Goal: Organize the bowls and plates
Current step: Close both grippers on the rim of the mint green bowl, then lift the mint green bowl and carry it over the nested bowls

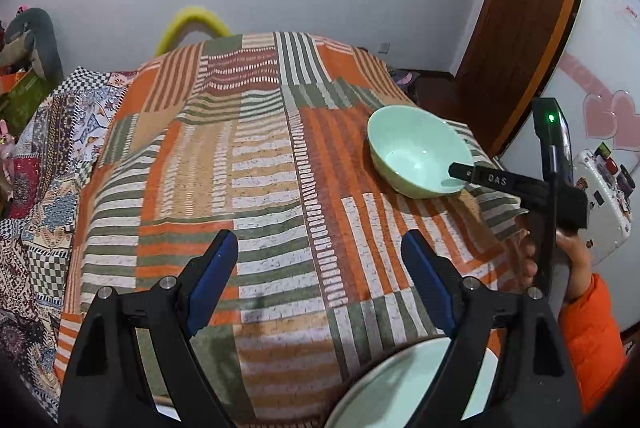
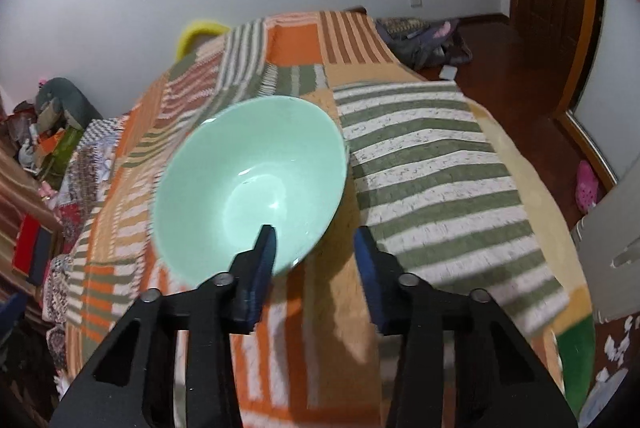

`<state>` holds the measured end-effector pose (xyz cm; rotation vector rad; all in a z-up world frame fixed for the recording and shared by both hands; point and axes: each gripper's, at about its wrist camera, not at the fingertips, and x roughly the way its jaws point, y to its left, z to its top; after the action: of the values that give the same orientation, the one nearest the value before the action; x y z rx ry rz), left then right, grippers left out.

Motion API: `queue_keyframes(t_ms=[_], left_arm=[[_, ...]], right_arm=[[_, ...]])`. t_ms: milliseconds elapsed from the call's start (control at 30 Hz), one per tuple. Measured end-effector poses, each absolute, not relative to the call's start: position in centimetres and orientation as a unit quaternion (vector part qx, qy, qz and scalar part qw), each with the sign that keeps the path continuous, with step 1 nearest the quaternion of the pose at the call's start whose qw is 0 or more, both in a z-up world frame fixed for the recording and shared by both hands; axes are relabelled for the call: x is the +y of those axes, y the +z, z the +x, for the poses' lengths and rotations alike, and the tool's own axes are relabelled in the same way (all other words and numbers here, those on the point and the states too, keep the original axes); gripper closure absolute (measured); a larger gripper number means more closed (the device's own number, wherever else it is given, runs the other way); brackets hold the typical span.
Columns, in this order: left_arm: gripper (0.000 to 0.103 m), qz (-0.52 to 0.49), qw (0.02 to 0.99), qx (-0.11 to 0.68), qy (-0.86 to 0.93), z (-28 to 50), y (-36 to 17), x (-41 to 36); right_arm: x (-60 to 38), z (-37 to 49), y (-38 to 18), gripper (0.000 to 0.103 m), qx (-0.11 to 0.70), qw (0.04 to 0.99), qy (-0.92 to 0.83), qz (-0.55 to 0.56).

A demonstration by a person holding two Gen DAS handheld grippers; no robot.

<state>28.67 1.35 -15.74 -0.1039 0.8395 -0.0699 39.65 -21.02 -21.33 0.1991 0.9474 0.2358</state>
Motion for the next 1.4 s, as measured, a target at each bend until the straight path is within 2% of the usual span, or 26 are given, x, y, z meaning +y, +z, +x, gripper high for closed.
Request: queue_keyframes(t_ms=[67, 100, 133, 333, 533, 800, 933, 1000, 1067, 1167, 1400], left_arm=[[0.019, -0.051, 0.909, 0.413, -0.035, 29.3, -16.3, 1.3], [0.019, -0.051, 0.907, 0.416, -0.037, 29.5, -16.6, 1.3], [0.019, -0.052, 0.906, 0.418, -0.038, 29.8, -16.8, 1.2], [0.02, -0.07, 0.898, 0.432, -0.036, 31.6, -17.9, 1.3], [0.037, -0.087, 0.886, 0.453, -0.051, 33.1, -18.7, 0.8], [0.043, -0.071, 0.88, 0.466, -0.062, 34.1, -19.6, -1.1], [0.056, -0.054, 0.871, 0.482, -0.072, 34.8, -20.8, -2.5], [0.065, -0.044, 0.867, 0.491, -0.074, 35.1, -21.4, -3.1], [0.08, -0.036, 0.86, 0.502, -0.079, 35.4, -22.2, -3.6], [0.089, -0.022, 0.859, 0.505, -0.077, 35.6, -22.8, -4.1], [0.09, -0.014, 0.86, 0.505, -0.08, 35.6, -22.8, -4.2]], right_arm=[[-21.1, 40.1, -21.7, 0.076, 0.458, 0.876, 0.117, 0.098], [-21.1, 40.3, -21.8, 0.083, 0.46, 0.874, 0.123, 0.098], [-20.9, 40.3, -21.9, 0.084, 0.461, 0.874, 0.122, 0.093], [-20.4, 38.8, -21.3, 0.085, 0.449, 0.881, 0.143, 0.039], [-20.9, 37.0, -21.4, 0.085, 0.455, 0.871, 0.178, 0.042], [-20.9, 34.4, -21.5, 0.085, 0.466, 0.855, 0.224, 0.033], [-20.4, 33.5, -21.6, 0.085, 0.469, 0.848, 0.246, 0.028], [-20.1, 33.1, -21.5, 0.085, 0.466, 0.848, 0.249, 0.027], [-19.9, 33.1, -21.6, 0.085, 0.465, 0.85, 0.245, 0.029], [-20.0, 33.2, -21.9, 0.085, 0.467, 0.852, 0.233, 0.042], [-20.0, 33.0, -21.8, 0.085, 0.466, 0.859, 0.204, 0.068]])
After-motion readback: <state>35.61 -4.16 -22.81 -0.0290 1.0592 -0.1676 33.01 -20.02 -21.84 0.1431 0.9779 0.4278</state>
